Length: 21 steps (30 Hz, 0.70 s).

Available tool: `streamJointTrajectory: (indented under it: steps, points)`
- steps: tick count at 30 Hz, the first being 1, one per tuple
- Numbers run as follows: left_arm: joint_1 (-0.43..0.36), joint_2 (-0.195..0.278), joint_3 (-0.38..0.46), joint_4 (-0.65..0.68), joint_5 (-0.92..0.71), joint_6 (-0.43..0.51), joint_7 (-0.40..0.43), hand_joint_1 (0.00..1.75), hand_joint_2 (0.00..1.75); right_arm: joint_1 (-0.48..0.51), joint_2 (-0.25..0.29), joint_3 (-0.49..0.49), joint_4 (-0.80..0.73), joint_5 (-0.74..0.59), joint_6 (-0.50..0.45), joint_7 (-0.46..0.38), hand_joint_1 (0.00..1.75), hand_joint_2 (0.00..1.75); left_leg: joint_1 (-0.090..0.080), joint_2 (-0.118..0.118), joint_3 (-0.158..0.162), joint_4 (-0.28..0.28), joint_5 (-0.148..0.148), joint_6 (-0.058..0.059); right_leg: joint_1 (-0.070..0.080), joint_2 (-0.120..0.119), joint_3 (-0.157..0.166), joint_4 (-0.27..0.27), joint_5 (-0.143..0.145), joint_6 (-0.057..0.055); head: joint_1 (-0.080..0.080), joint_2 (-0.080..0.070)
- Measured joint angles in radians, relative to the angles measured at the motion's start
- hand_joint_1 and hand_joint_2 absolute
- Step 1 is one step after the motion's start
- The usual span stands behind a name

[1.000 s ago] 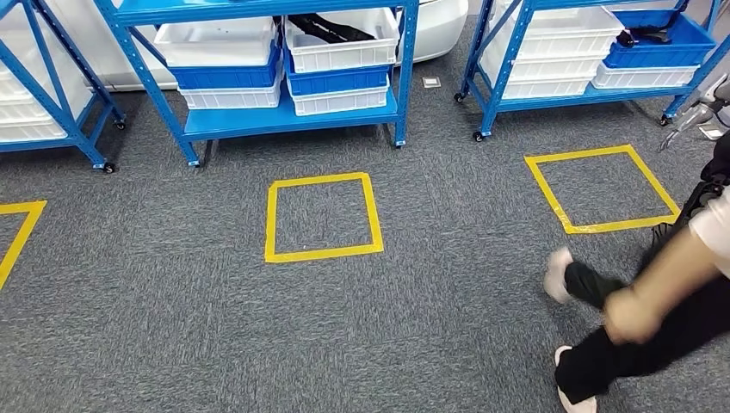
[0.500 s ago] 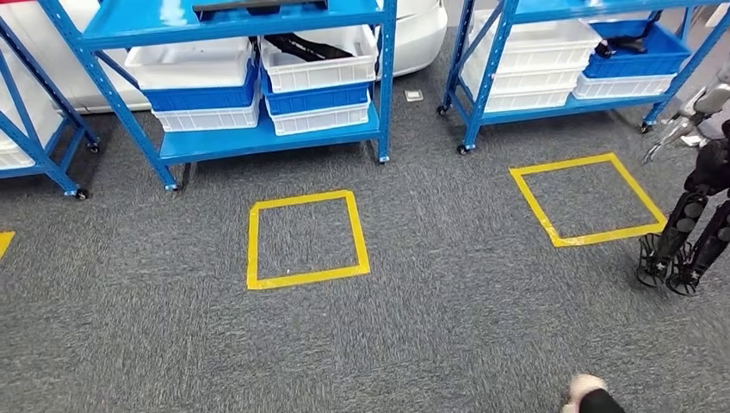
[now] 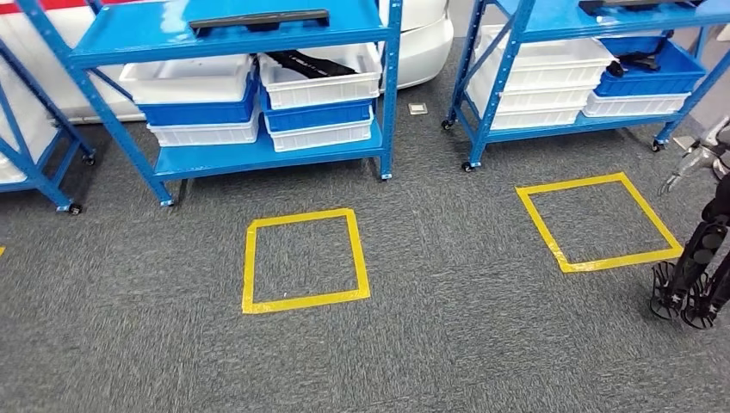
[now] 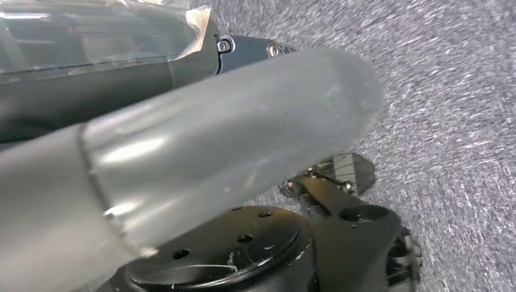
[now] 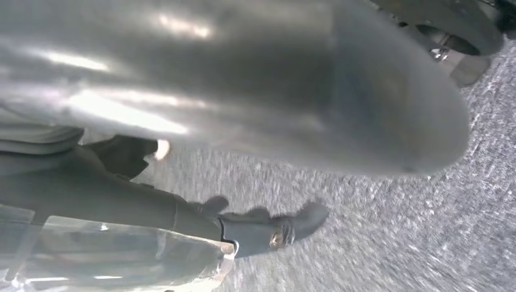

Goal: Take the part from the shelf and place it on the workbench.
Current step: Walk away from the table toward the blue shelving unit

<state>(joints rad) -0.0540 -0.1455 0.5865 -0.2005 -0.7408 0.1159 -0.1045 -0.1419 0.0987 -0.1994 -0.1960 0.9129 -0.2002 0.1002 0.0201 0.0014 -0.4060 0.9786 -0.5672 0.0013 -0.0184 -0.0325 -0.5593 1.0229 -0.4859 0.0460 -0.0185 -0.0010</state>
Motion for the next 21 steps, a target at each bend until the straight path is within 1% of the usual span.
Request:
streamJointTrajectory:
  steps: [1, 2, 3, 4, 5, 6, 7, 8, 9, 10, 11, 12, 13, 14, 15, 16, 17, 18, 19, 20, 21]
  points:
    - [-0.004, 0.000, 0.000, 0.000, 0.000, 0.001, 0.000, 0.00, 0.00, -0.004, 0.000, 0.000, 0.000, 0.001, 0.000, 0.001, 0.00, 0.00, 0.000, 0.004, 0.007, 0.008, 0.002, -0.007, -0.001, 0.006, 0.013, -0.003, -0.003, -0.018, -0.002, 0.000]
    - [-0.009, 0.000, 0.000, -0.001, 0.000, 0.001, 0.000, 0.00, 0.00, -0.008, 0.000, 0.000, 0.000, 0.002, 0.000, 0.002, 0.00, 0.00, 0.001, 0.007, 0.004, 0.035, 0.008, -0.012, -0.003, 0.013, 0.026, -0.008, -0.005, -0.035, -0.004, 0.000]
    - [-0.014, 0.001, 0.000, -0.002, 0.000, 0.001, 0.000, 0.00, 0.00, -0.012, 0.001, 0.000, -0.001, 0.004, -0.001, 0.003, 0.00, 0.00, 0.002, 0.007, -0.019, 0.080, 0.017, -0.015, -0.006, 0.017, 0.040, -0.012, -0.009, -0.047, -0.007, 0.000]
    - [-0.017, 0.002, 0.000, -0.002, -0.001, 0.001, 0.000, 0.00, 0.00, -0.014, 0.001, 0.000, -0.001, 0.006, -0.001, 0.005, 0.00, 0.00, 0.003, 0.007, -0.057, 0.137, 0.020, -0.017, -0.006, 0.020, 0.054, -0.017, -0.013, -0.057, -0.009, 0.000]
    - [-0.017, 0.002, 0.000, -0.002, -0.001, 0.001, 0.000, 0.00, 0.00, -0.014, 0.002, 0.000, -0.001, 0.007, -0.002, 0.006, 0.00, 0.00, 0.004, 0.006, -0.106, 0.199, 0.014, -0.018, -0.004, 0.020, 0.065, -0.023, -0.020, -0.065, -0.011, 0.000]
    - [-0.016, 0.002, 0.000, -0.002, -0.002, 0.001, 0.000, 0.00, 0.00, -0.013, 0.002, 0.000, -0.001, 0.008, -0.002, 0.008, 0.00, 0.00, 0.004, 0.005, -0.158, 0.253, -0.011, -0.020, -0.002, 0.022, 0.078, -0.029, -0.027, -0.072, -0.012, 0.000]
    - [-0.012, 0.002, 0.001, -0.001, -0.002, 0.001, 0.001, 0.00, 0.00, -0.011, 0.002, 0.000, -0.001, 0.009, -0.001, 0.010, 0.00, 0.00, 0.004, 0.003, -0.208, 0.289, -0.048, -0.021, 0.001, 0.025, 0.093, -0.037, -0.035, -0.075, -0.012, 0.000]
    - [-0.006, 0.002, 0.001, -0.001, -0.002, 0.001, 0.001, 0.00, 0.00, -0.007, 0.002, 0.000, 0.000, 0.008, -0.001, 0.011, 0.00, 0.00, 0.004, 0.003, -0.249, 0.303, -0.088, -0.020, 0.003, 0.029, 0.110, -0.046, -0.044, -0.076, -0.012, 0.000]
    - [-0.001, 0.001, 0.001, -0.001, -0.002, 0.001, 0.001, 0.00, 0.00, -0.002, 0.002, 0.000, 0.000, 0.008, 0.000, 0.013, 0.00, 0.00, 0.004, 0.002, -0.279, 0.293, -0.116, -0.019, 0.004, 0.033, 0.127, -0.054, -0.054, -0.075, -0.012, 0.000]
    - [0.005, 0.001, 0.001, 0.000, -0.002, 0.001, 0.001, 0.00, 0.00, 0.001, 0.002, 0.000, 0.000, 0.007, 0.001, 0.014, 0.00, 0.00, 0.003, 0.002, -0.298, 0.260, -0.115, -0.014, 0.005, 0.037, 0.145, -0.060, -0.066, -0.073, -0.013, 0.000]
    - [0.010, 0.001, 0.001, 0.001, -0.002, 0.001, 0.001, 0.00, 0.00, 0.004, 0.003, 0.000, 0.000, 0.007, 0.002, 0.015, 0.00, 0.00, 0.001, 0.002, -0.308, 0.208, -0.071, -0.006, 0.007, 0.039, 0.161, -0.064, -0.080, -0.071, -0.013, 0.000]
    - [0.013, 0.002, 0.001, 0.002, -0.003, 0.001, 0.001, 0.00, 0.00, 0.005, 0.003, 0.000, 0.001, 0.006, 0.005, 0.016, 0.00, 0.00, -0.003, 0.002, -0.313, 0.150, 0.009, 0.004, 0.009, 0.040, 0.177, -0.066, -0.096, -0.069, -0.013, 0.000]
    - [0.015, 0.004, 0.002, 0.003, -0.003, 0.001, 0.001, 0.00, 0.00, 0.005, 0.004, 0.000, 0.002, 0.005, 0.007, 0.016, 0.00, 0.00, -0.007, 0.000, -0.310, 0.104, 0.088, 0.014, 0.012, 0.042, 0.194, -0.068, -0.114, -0.066, -0.012, 0.000]
    - [0.017, 0.005, 0.002, 0.004, -0.003, 0.001, 0.001, 0.00, 0.00, 0.004, 0.005, 0.000, 0.002, 0.004, 0.010, 0.017, 0.00, 0.00, -0.012, -0.001, -0.302, 0.074, 0.149, 0.022, 0.014, 0.043, 0.214, -0.073, -0.131, -0.061, -0.011, 0.000]
    - [0.016, 0.006, 0.002, 0.004, -0.003, 0.000, 0.001, 0.00, 0.00, 0.002, 0.006, 0.000, 0.003, 0.003, 0.014, 0.017, 0.00, 0.00, -0.017, -0.004, -0.290, 0.060, 0.180, 0.026, 0.016, 0.045, 0.234, -0.070, -0.138, -0.052, -0.011, 0.000]
    - [0.012, 0.006, 0.002, 0.003, -0.003, 0.000, 0.001, 0.00, 0.00, -0.002, 0.007, 0.000, 0.002, 0.001, 0.016, 0.018, 0.00, 0.00, -0.021, -0.008, -0.270, 0.059, 0.176, 0.031, 0.017, 0.046, 0.246, -0.058, -0.134, -0.039, -0.010, 0.000]
    - [0.008, 0.006, 0.003, 0.003, -0.003, -0.001, 0.001, 0.00, 0.00, -0.008, 0.007, 0.000, 0.002, 0.000, 0.018, 0.018, 0.00, 0.00, -0.023, -0.010, -0.250, 0.052, 0.170, 0.037, 0.017, 0.045, 0.242, -0.021, -0.119, -0.025, -0.009, 0.000]
    - [0.004, 0.006, 0.003, 0.002, -0.003, -0.001, 0.001, 0.00, 0.00, -0.013, 0.007, -0.001, 0.002, -0.001, 0.019, 0.018, 0.00, 0.00, -0.024, -0.012, -0.229, 0.043, 0.163, 0.050, 0.018, 0.045, 0.214, 0.046, -0.098, -0.010, -0.009, 0.000]
    - [-0.001, 0.006, 0.003, 0.002, -0.003, -0.002, 0.001, 0.00, 0.00, -0.017, 0.008, -0.001, 0.001, -0.002, 0.020, 0.018, 0.00, 0.00, -0.024, -0.012, -0.206, 0.033, 0.154, 0.065, 0.015, 0.045, 0.167, 0.126, -0.088, -0.003, -0.009, 0.000]
    - [-0.003, 0.007, 0.004, 0.002, -0.003, -0.001, 0.001, 0.00, 0.00, -0.019, 0.008, -0.001, 0.001, -0.002, 0.020, 0.017, 0.00, 0.00, -0.022, -0.012, -0.184, 0.019, 0.146, 0.077, 0.012, 0.045, 0.108, 0.208, -0.094, -0.002, -0.009, 0.000]
    - [-0.004, 0.007, 0.006, 0.002, -0.003, -0.001, 0.001, 0.00, 0.00, -0.018, 0.008, -0.001, 0.001, -0.003, 0.020, 0.017, 0.00, 0.00, -0.021, -0.013, -0.159, 0.003, 0.136, 0.085, 0.008, 0.045, 0.051, 0.273, -0.119, -0.006, -0.009, 0.000]
